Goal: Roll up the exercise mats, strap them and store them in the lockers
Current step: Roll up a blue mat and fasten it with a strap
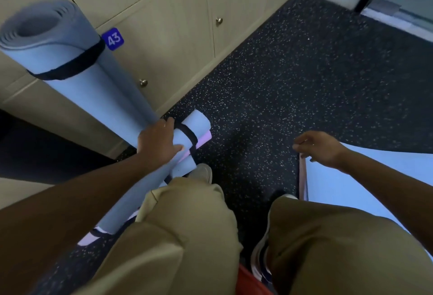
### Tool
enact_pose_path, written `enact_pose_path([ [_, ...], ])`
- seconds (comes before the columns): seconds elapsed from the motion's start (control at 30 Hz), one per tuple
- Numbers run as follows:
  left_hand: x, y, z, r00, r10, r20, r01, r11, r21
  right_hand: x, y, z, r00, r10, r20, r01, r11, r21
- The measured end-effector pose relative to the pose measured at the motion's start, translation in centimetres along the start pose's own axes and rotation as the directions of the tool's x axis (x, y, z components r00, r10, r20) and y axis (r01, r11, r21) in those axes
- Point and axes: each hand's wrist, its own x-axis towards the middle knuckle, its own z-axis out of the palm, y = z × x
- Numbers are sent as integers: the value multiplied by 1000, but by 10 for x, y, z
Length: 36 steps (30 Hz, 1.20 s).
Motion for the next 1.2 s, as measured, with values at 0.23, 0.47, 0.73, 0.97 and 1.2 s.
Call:
enact_pose_path([
  [0.23,19,34,-6,983,182,-39,-184,979,-87,1,25,0,999,38,-11,-38,999,-1],
  [0.47,57,114,-6,867,494,64,-481,864,-150,15,79,7,985,159,-64,-162,986,-45],
  [0.73,82,201,31,744,605,284,-592,794,-138,57,150,41,955,281,97,-209,867,-452],
  [0.97,79,216,74,757,534,377,-492,845,-211,60,198,111,901,425,90,-297,753,-587],
  [1.2,73,213,89,748,503,434,-454,864,-218,54,210,139,918,388,-83,-338,656,-674],
])
